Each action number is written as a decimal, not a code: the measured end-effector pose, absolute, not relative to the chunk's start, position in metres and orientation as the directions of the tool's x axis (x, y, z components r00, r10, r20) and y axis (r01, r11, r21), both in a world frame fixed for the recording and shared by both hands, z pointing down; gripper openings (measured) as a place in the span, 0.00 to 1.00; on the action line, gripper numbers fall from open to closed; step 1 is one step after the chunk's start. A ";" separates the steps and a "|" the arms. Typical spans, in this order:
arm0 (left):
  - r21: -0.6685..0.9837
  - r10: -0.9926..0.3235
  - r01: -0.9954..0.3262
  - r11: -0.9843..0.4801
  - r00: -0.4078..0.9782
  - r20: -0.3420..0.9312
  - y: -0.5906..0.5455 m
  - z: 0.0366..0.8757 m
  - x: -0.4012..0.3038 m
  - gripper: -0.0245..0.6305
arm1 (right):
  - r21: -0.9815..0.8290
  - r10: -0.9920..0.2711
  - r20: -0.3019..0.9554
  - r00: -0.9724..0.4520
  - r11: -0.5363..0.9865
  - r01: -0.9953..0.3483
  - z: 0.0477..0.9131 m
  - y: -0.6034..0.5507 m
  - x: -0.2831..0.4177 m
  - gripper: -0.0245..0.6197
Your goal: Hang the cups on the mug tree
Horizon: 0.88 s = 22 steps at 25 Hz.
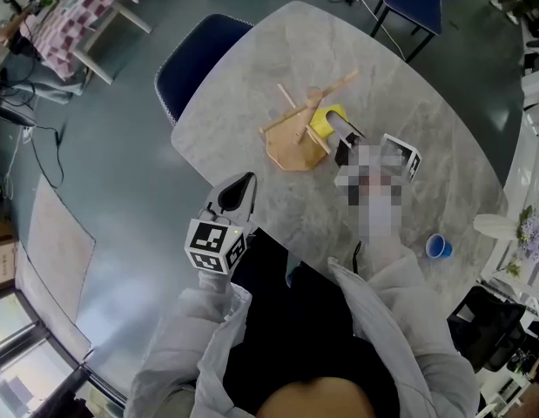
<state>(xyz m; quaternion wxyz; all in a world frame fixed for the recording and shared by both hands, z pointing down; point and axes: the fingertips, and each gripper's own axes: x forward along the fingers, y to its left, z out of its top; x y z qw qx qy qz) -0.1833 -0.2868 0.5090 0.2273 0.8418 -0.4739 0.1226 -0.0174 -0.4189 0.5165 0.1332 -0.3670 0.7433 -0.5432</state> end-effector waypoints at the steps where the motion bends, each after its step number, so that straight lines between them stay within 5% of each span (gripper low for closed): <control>1: 0.267 -0.740 -0.853 -0.449 0.522 0.424 -0.286 0.510 -0.183 0.05 | -0.906 -0.692 0.200 -0.694 0.139 -0.400 0.517 -0.419 -0.017 0.42; 7: 0.271 -0.739 -0.852 -0.448 0.523 0.424 -0.284 0.511 -0.182 0.05 | -0.878 -0.693 0.240 -0.680 0.143 -0.456 0.519 -0.420 -0.017 0.41; 13: 0.271 -0.741 -0.850 -0.451 0.527 0.417 -0.279 0.509 -0.182 0.05 | -0.851 -0.701 0.234 -0.674 0.188 -0.491 0.513 -0.409 -0.018 0.66; 22: 0.274 -0.723 -0.833 -0.480 0.553 0.413 -0.280 0.506 -0.171 0.05 | -0.803 -0.757 0.227 -0.613 0.210 -0.557 0.495 -0.388 0.004 0.65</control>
